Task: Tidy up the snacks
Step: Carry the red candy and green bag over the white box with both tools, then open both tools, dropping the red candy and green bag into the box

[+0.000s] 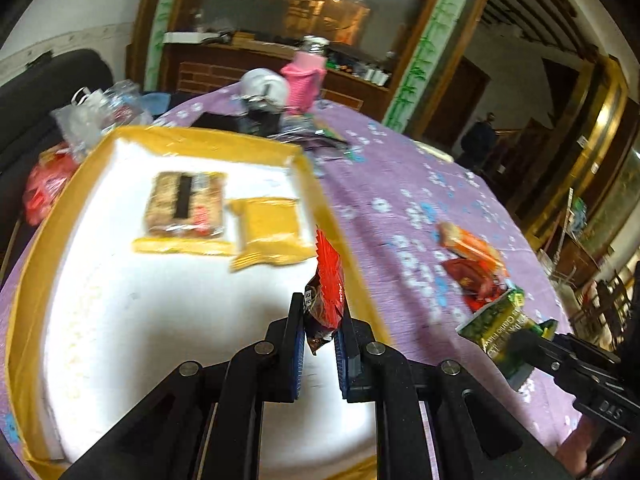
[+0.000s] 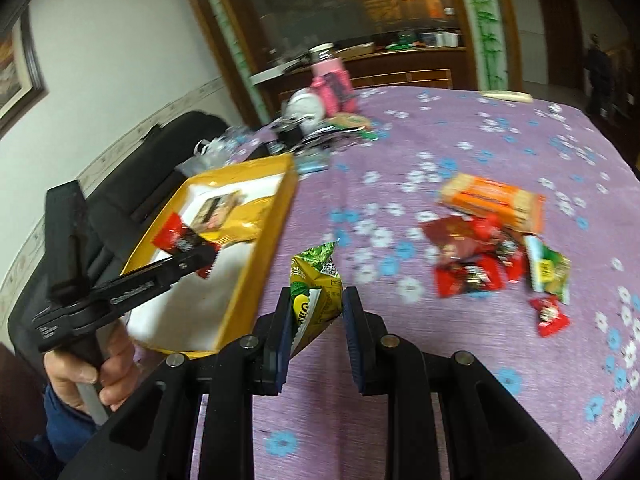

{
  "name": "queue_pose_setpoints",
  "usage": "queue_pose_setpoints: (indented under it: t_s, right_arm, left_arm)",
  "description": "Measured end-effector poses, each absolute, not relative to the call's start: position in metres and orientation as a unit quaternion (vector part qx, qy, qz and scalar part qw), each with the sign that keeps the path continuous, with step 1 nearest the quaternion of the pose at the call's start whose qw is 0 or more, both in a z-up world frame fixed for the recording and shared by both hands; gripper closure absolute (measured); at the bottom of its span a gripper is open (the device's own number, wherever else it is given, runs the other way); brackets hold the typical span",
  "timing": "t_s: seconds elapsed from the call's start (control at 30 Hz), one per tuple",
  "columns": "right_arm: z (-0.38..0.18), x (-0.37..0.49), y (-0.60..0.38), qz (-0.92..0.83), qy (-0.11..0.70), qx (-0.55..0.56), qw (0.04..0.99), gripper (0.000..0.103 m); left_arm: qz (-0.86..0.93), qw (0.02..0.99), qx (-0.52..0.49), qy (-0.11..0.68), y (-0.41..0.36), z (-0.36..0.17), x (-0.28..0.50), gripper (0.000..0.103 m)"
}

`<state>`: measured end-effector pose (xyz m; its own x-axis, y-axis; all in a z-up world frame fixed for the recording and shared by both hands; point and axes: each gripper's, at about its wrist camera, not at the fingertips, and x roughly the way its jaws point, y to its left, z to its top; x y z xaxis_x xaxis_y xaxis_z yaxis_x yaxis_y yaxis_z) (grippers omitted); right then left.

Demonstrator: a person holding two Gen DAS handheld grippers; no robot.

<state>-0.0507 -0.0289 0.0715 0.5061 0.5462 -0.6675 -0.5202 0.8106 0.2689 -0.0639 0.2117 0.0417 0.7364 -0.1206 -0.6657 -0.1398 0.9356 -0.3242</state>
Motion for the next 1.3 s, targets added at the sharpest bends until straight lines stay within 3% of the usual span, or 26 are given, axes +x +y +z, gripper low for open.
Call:
queue_pose_setpoints:
  t_s: [0.43, 0.8, 0.9, 0.97, 1.17, 1.3]
  right_arm:
    - [0.055, -0.057, 0.091, 0.392, 0.403, -0.076, 0.824, 0.080]
    - [0.032, -0.049, 0.108, 0.390, 0.420, -0.084, 0.815, 0.078]
    - [0.035, -0.051, 0.105, 0.391, 0.413, -0.085, 0.818, 0.067]
    - [0.041, -0.054, 0.100, 0.393, 0.404, -0.082, 0.822, 0.060]
    - [0.063, -0.061, 0.076, 0.397, 0.370, -0.068, 0.837, 0.060]
    - [0.073, -0.055, 0.050, 0.386, 0.363, -0.040, 0.847, 0.058]
  left_arm:
    - [0.071, 0.895, -0.205, 0.390, 0.262, 0.024, -0.072, 0.090]
    - [0.072, 0.884, -0.222, 0.405, 0.272, 0.016, -0.070, 0.089]
    - [0.069, 0.883, -0.229, 0.404, 0.272, 0.018, -0.071, 0.076]
    - [0.071, 0.886, -0.228, 0.397, 0.272, 0.021, -0.073, 0.060]
    - [0.065, 0.898, -0.215, 0.378, 0.262, 0.036, -0.076, 0.045]
    - [0.058, 0.902, -0.204, 0.376, 0.249, 0.042, -0.073, 0.045]
